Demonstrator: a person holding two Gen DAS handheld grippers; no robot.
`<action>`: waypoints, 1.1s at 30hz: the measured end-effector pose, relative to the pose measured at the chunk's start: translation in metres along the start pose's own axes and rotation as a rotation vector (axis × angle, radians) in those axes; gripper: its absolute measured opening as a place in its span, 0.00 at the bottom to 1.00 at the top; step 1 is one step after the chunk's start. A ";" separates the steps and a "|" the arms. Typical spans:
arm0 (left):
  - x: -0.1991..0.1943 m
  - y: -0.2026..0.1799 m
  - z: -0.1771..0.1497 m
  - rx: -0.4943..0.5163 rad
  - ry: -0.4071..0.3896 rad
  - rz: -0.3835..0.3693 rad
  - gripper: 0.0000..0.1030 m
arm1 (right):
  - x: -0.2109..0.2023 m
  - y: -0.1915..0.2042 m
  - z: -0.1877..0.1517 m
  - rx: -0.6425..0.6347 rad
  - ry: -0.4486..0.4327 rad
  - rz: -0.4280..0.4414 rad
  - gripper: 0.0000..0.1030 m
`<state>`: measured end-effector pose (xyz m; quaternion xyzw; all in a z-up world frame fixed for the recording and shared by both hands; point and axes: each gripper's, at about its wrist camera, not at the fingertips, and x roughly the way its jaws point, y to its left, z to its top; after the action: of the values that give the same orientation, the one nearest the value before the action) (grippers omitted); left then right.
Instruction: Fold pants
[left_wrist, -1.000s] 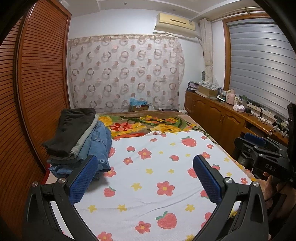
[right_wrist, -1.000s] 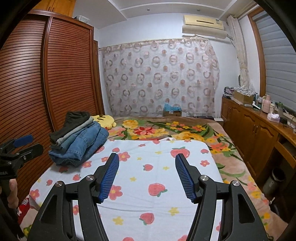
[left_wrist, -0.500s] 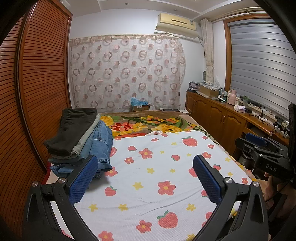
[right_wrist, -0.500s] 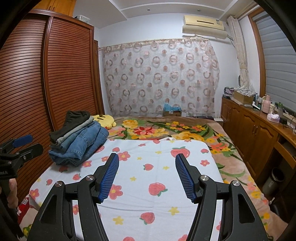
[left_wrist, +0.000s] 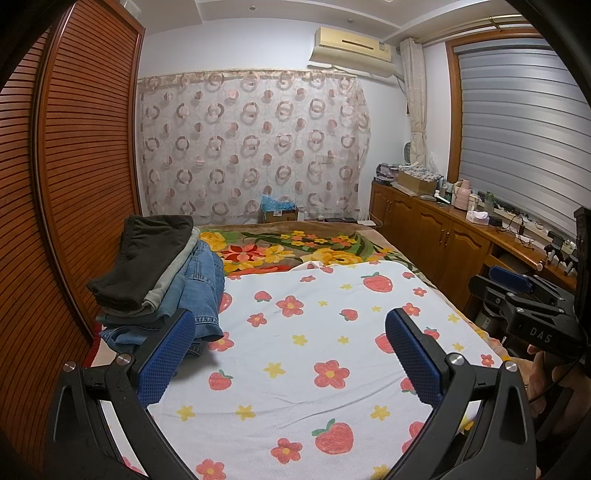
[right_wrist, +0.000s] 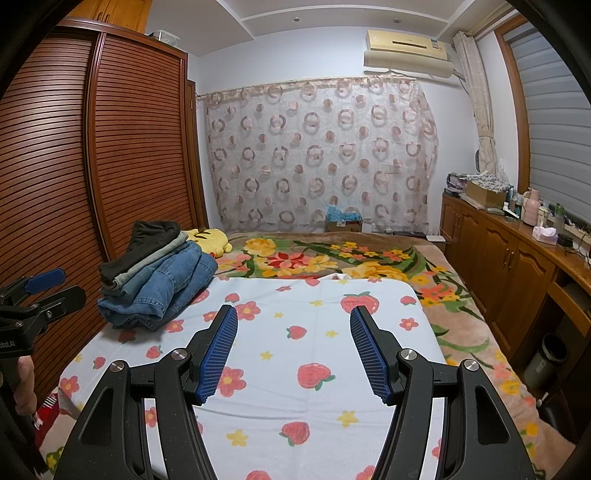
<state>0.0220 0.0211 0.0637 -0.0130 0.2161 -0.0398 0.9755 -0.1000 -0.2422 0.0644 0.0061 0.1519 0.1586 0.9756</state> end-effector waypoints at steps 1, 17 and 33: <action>0.000 0.000 0.000 0.000 0.000 -0.001 1.00 | 0.000 0.000 0.000 -0.001 0.000 -0.001 0.64; -0.001 0.000 0.000 0.000 -0.006 -0.001 1.00 | -0.004 0.002 -0.002 -0.016 -0.017 -0.006 0.64; -0.001 0.000 -0.001 -0.001 -0.008 -0.002 1.00 | -0.009 0.001 -0.003 -0.015 -0.026 0.004 0.64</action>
<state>0.0208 0.0212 0.0629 -0.0138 0.2123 -0.0405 0.9763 -0.1092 -0.2439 0.0640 0.0011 0.1382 0.1616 0.9771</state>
